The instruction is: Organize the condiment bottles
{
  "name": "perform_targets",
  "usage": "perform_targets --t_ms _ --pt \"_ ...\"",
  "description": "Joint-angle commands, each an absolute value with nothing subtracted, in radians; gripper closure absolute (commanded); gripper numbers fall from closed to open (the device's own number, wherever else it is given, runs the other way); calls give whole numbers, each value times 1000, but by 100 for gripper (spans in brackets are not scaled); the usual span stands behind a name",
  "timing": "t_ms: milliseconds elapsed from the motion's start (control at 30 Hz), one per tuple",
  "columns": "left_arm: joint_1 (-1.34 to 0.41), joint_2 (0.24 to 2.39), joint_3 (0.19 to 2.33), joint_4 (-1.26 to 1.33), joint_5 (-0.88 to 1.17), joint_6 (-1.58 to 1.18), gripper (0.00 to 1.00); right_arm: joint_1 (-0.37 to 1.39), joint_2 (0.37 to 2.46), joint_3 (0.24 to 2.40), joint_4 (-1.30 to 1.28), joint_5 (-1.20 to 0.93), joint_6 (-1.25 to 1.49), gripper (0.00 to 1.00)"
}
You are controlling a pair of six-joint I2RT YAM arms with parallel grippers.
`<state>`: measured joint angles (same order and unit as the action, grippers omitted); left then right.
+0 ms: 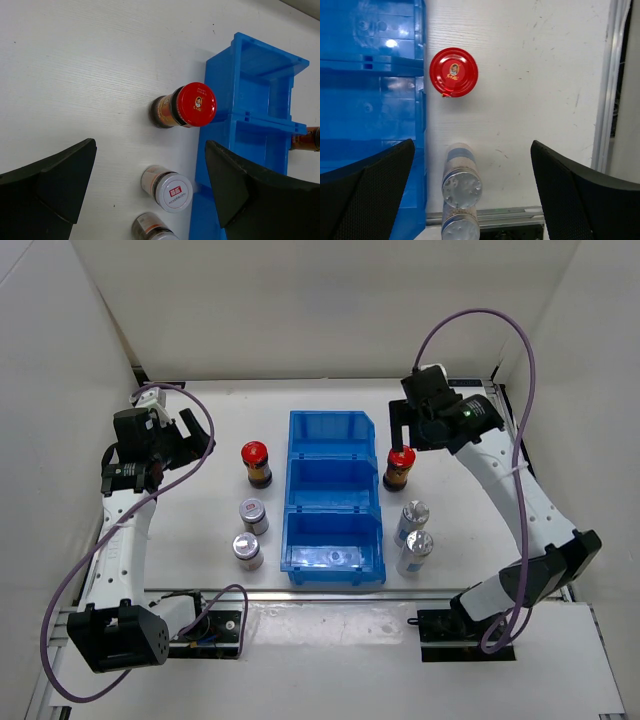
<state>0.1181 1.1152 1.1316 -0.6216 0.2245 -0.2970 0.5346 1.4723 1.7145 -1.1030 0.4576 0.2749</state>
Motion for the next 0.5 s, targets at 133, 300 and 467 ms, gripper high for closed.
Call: perform_targets --t_ms 133,300,467 --pt "121 1091 1123 -626 221 -298 0 538 1610 1847 -1232 583 298 0" --pt "121 1091 1123 -626 230 -298 0 538 1735 1923 -1269 584 314 0" --pt "121 1091 1123 -626 239 -298 0 529 1836 1991 -1230 551 305 0"
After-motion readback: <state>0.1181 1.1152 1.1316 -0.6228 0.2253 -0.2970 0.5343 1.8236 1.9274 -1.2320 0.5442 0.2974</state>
